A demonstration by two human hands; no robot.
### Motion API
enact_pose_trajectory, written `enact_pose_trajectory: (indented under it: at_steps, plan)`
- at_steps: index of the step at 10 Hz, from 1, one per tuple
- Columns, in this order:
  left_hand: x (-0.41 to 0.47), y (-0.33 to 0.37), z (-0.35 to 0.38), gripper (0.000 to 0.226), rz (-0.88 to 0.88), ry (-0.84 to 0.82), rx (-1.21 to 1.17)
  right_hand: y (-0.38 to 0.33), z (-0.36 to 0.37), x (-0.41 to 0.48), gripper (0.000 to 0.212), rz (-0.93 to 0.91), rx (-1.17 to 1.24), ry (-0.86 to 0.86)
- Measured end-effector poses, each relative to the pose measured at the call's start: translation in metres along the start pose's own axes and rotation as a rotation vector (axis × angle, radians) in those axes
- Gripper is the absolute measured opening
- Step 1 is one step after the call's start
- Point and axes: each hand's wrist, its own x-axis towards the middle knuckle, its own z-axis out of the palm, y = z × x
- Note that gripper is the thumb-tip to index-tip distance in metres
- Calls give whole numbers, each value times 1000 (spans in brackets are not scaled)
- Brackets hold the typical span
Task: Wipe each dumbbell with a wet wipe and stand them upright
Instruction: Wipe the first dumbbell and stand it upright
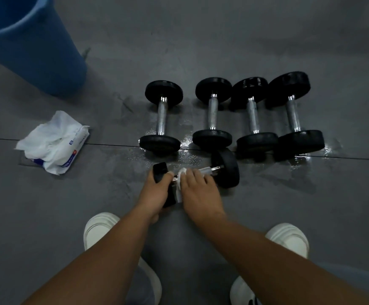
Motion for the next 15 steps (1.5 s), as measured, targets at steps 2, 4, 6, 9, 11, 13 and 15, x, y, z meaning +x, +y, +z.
enact_pose_trajectory:
  at_steps: [2,4,6,9,11,13,15]
  plan:
    - [-4,-6,-4,35,-41,-80,-44,32,-16,9,43,102,-425,-212]
    - [-10,-16,-9,47,-17,-149,-32,18,3,-20,46,375,247,-5]
    - [-9,-19,-12,54,-38,-182,-33,7,13,-25,26,1379,2452,281]
    - [-7,-24,-12,61,-27,-192,-54,27,8,-8,21,1507,2878,173]
    - [-10,-26,-12,60,-4,-207,-43,21,2,-1,7,1576,2709,138]
    - [-15,-31,-12,68,41,-204,29,27,2,16,10,1653,2531,146]
    - [-11,-22,-12,60,58,-187,40,-10,-9,-10,35,1007,1479,454]
